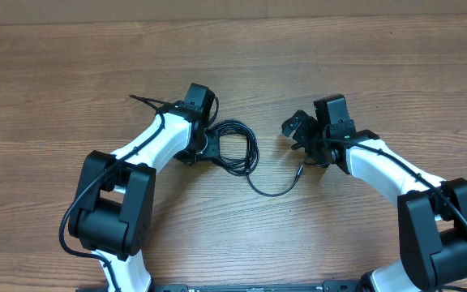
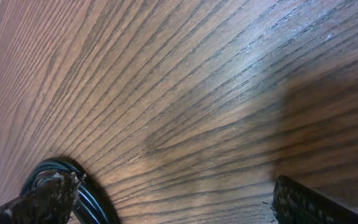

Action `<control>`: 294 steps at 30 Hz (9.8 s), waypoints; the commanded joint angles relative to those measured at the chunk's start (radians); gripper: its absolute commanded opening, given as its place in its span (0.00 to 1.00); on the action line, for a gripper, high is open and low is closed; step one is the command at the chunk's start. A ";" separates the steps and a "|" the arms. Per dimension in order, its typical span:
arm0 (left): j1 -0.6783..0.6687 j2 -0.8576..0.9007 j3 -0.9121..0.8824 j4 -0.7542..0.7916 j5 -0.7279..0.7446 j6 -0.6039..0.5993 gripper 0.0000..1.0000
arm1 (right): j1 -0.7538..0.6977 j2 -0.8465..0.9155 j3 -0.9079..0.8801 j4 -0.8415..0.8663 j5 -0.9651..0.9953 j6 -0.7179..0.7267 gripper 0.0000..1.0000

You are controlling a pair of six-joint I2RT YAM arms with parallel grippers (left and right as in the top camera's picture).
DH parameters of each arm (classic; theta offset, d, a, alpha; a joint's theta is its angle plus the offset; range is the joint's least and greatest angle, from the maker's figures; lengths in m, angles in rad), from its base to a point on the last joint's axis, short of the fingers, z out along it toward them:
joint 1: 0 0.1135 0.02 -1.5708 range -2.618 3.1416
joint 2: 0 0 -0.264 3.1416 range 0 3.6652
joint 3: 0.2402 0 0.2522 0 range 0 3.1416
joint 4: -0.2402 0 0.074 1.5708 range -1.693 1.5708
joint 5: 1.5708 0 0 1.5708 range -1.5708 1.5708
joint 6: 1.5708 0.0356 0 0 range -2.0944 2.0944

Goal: Untangle cables

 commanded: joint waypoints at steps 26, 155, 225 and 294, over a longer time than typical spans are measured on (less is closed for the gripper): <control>-0.001 0.036 -0.002 0.002 -0.024 0.001 0.65 | 0.001 0.004 -0.010 0.005 0.016 0.001 1.00; 0.079 0.034 0.032 -0.036 -0.193 0.245 0.17 | 0.001 0.004 -0.010 0.000 0.016 0.001 1.00; -0.037 0.019 0.082 -0.106 -0.304 0.068 0.25 | 0.001 0.004 -0.010 0.003 0.016 0.005 0.09; -0.100 0.020 0.050 0.154 -0.121 -0.235 0.48 | 0.001 0.004 -0.010 0.000 0.016 0.005 0.36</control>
